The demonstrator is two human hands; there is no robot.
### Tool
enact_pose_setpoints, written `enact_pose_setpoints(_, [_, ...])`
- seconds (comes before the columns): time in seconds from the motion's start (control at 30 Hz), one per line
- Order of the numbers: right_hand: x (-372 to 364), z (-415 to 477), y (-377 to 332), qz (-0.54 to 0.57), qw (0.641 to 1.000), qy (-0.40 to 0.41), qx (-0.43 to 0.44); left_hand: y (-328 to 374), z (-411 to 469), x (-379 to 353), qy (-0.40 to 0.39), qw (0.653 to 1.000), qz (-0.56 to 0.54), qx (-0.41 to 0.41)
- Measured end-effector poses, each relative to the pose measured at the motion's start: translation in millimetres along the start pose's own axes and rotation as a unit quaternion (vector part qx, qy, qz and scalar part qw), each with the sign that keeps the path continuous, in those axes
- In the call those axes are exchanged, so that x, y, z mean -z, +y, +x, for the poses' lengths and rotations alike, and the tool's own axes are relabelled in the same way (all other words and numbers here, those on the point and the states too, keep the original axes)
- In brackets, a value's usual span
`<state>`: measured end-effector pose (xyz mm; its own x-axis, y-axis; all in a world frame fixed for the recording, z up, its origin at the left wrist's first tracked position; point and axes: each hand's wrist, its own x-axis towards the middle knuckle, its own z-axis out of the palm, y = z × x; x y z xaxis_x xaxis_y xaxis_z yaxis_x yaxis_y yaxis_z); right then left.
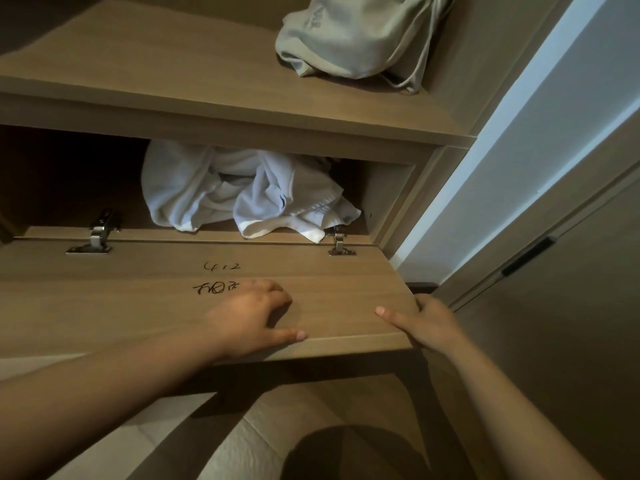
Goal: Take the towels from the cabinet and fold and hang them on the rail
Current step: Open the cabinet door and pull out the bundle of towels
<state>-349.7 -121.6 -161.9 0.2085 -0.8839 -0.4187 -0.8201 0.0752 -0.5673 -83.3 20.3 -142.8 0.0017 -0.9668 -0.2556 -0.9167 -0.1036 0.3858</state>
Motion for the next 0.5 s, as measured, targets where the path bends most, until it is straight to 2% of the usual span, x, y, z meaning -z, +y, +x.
enact_pose_setpoints(0.33, [-48, -3, 42, 0.109, 0.993, 0.023, 0.03, -16, 26, -57, -0.078, 0.991, 0.101, 0.039])
enact_pose_setpoints(0.5, [-76, 4, 60, 0.13, 0.991, 0.017, -0.002, -26, 29, -85, -0.054, 0.985, 0.163, 0.031])
